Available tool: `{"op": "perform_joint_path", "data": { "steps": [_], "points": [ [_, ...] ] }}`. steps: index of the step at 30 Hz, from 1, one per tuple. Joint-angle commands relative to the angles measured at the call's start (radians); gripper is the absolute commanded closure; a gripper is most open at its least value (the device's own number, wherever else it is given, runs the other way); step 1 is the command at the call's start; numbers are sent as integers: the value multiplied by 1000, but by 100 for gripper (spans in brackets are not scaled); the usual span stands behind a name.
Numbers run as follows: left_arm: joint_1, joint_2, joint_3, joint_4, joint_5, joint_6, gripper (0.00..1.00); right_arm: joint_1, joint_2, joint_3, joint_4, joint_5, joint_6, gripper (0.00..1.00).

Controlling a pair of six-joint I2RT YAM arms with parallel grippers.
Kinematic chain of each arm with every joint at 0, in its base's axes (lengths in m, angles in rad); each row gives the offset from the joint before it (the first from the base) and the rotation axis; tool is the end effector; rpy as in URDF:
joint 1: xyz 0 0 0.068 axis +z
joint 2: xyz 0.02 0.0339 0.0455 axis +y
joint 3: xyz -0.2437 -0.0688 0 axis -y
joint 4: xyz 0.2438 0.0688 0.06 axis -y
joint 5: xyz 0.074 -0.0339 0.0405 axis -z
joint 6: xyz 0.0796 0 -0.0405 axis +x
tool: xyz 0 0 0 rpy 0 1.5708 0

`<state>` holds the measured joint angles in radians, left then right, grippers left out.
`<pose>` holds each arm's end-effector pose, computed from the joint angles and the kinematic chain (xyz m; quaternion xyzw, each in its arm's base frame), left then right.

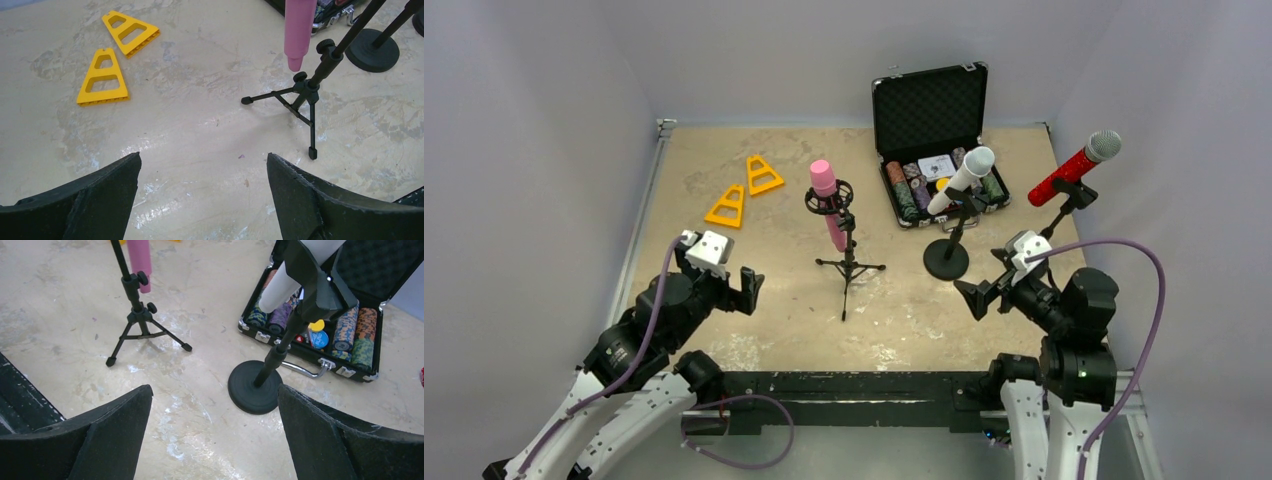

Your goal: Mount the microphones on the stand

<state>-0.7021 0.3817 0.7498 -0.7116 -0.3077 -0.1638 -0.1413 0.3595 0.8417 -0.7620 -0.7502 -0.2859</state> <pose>0.1231 -0.0725 0.2975 0.1298 0.8023 -0.1250 0.5691 0.1137 0.0386 0.3289 -0.2735 0.7254 0.1673 0.6091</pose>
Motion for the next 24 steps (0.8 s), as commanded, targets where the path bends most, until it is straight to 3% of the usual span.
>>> {"op": "perform_joint_path", "data": {
  "steps": [1,7,24],
  "points": [
    [5,-10,-3,38,-10,10,1,-24,14,-52,107,-25,47,1],
    [4,-18,-6,38,-16,8,1,-55,12,-93,136,-100,35,1],
    [5,1,-4,39,-10,12,1,-67,17,-107,211,-27,155,1]
  ]
}}
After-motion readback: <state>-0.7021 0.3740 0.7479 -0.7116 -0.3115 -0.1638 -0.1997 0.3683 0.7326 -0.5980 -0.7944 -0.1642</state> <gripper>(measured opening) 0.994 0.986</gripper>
